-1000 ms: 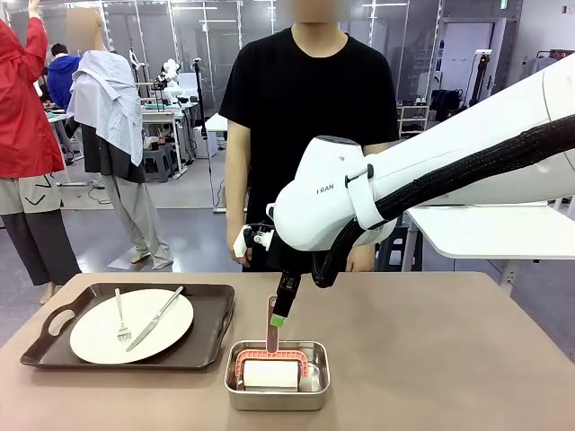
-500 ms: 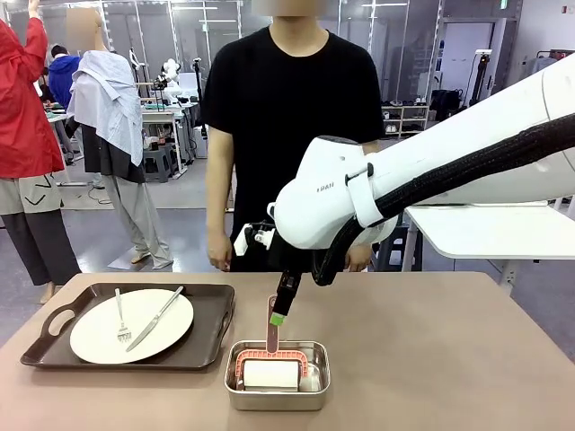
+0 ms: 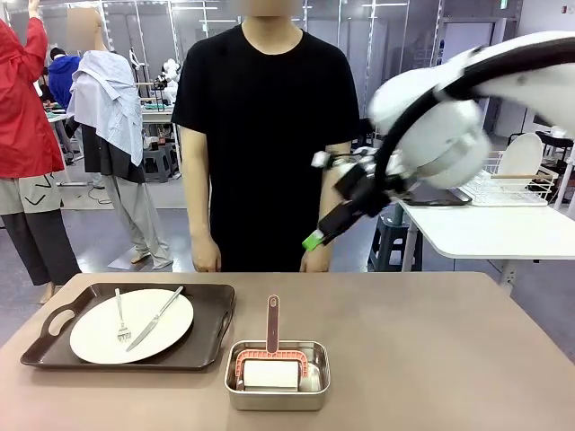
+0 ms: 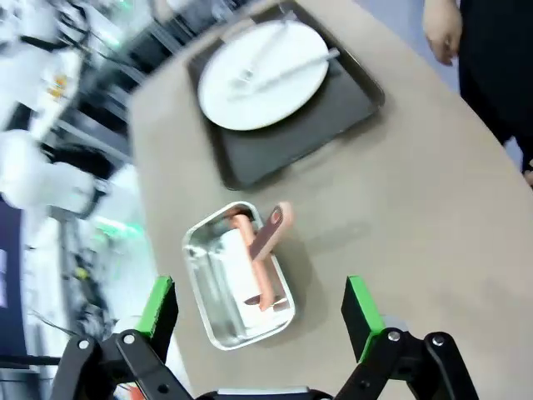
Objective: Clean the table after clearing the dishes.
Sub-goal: When the right (or left) Handle tray is removed, use the right hand (or left hand) to clean the right (or left) side of the table with the Lint Roller.
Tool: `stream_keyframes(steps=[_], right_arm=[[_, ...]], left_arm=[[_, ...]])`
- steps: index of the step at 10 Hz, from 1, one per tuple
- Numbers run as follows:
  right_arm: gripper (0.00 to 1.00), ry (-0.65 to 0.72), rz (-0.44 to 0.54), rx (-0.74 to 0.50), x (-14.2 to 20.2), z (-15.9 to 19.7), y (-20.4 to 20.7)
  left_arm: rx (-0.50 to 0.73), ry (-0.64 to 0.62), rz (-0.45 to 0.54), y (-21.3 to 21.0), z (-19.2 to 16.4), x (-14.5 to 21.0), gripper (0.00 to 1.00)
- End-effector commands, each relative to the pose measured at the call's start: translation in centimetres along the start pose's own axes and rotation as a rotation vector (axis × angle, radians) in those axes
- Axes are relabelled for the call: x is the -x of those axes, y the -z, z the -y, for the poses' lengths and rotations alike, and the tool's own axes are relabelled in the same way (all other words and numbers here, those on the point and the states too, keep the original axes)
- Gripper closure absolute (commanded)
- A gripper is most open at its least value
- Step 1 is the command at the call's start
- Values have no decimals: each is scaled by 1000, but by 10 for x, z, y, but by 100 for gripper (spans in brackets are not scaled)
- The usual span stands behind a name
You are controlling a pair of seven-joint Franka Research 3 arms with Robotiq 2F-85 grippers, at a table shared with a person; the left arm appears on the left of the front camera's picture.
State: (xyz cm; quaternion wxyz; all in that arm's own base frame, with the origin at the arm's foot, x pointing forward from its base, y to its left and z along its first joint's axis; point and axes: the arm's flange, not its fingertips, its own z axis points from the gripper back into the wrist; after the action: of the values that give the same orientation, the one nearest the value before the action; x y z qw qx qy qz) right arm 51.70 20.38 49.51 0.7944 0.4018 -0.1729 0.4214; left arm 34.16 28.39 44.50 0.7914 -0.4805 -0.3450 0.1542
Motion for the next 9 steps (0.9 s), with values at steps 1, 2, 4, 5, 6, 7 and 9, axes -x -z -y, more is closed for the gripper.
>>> stream_keyframes(steps=[1, 2, 4, 5, 6, 7, 9], right_arm=[[0, 371, 341, -247, 82, 36, -48], [0, 428, 431, -237, 118, 46, -76], [0, 578, 640, -184, 205, 54, -141], [0, 635, 702, -129, 240, 45, -169], [0, 694, 737, -62, 273, 38, -193], [0, 747, 778, -20, 320, 26, -223], [0, 833, 866, 64, 379, -14, -265]], left_arm=[[10, 2, 4, -2, 0, 0, 0], [10, 2, 4, -2, 0, 0, 0], [10, 2, 4, -2, 0, 0, 0], [10, 2, 4, -2, 0, 0, 0], [10, 2, 4, -2, 0, 0, 0], [10, 2, 4, -2, 0, 0, 0], [10, 2, 4, -2, 0, 0, 0]])
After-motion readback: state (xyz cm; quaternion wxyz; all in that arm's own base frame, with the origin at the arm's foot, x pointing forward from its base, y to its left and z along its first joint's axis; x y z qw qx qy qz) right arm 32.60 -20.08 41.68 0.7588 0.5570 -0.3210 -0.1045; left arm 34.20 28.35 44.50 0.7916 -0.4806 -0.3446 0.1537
